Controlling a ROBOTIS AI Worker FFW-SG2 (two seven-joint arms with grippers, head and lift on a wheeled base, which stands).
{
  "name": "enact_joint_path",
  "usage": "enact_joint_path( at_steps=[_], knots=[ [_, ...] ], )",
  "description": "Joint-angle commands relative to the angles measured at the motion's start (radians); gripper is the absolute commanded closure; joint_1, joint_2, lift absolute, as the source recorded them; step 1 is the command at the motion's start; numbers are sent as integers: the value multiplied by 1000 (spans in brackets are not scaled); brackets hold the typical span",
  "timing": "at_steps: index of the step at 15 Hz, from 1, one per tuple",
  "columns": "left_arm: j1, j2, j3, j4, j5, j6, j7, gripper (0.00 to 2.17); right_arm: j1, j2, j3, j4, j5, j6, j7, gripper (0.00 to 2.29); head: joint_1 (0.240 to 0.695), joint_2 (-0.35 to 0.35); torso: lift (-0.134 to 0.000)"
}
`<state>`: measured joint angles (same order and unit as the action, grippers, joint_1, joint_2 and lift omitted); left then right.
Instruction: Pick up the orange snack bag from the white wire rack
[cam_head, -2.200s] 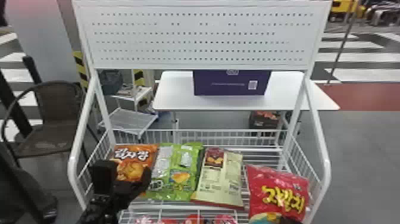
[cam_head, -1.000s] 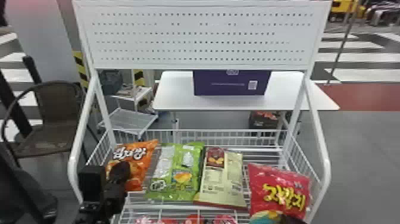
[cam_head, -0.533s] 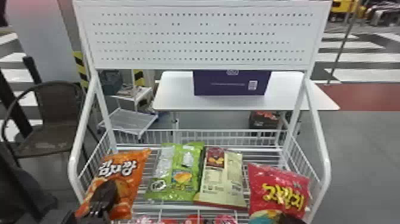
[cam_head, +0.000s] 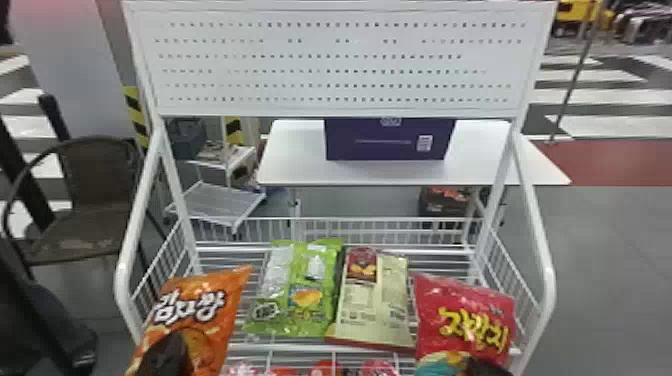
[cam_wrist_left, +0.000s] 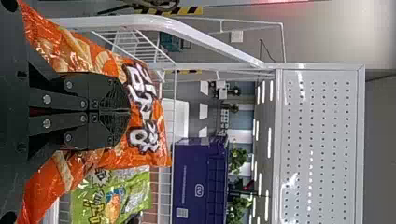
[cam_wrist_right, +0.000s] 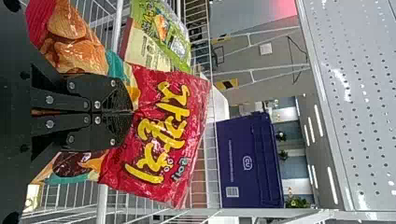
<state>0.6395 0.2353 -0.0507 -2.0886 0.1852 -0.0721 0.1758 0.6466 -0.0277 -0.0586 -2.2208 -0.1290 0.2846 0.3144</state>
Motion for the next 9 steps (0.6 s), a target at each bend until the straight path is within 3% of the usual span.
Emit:
enact_joint_path(
  at_steps=[1,9],
  knots=[
    [31,10,-5,-19,0,-11,2,1659,-1,0,-1,1,0,3,0,2219,499,0,0],
    [52,13,-6,-34,-1,-36,7,1659,18,-6,-4,-19,5,3,-14,2219,499,0,0]
  ],
)
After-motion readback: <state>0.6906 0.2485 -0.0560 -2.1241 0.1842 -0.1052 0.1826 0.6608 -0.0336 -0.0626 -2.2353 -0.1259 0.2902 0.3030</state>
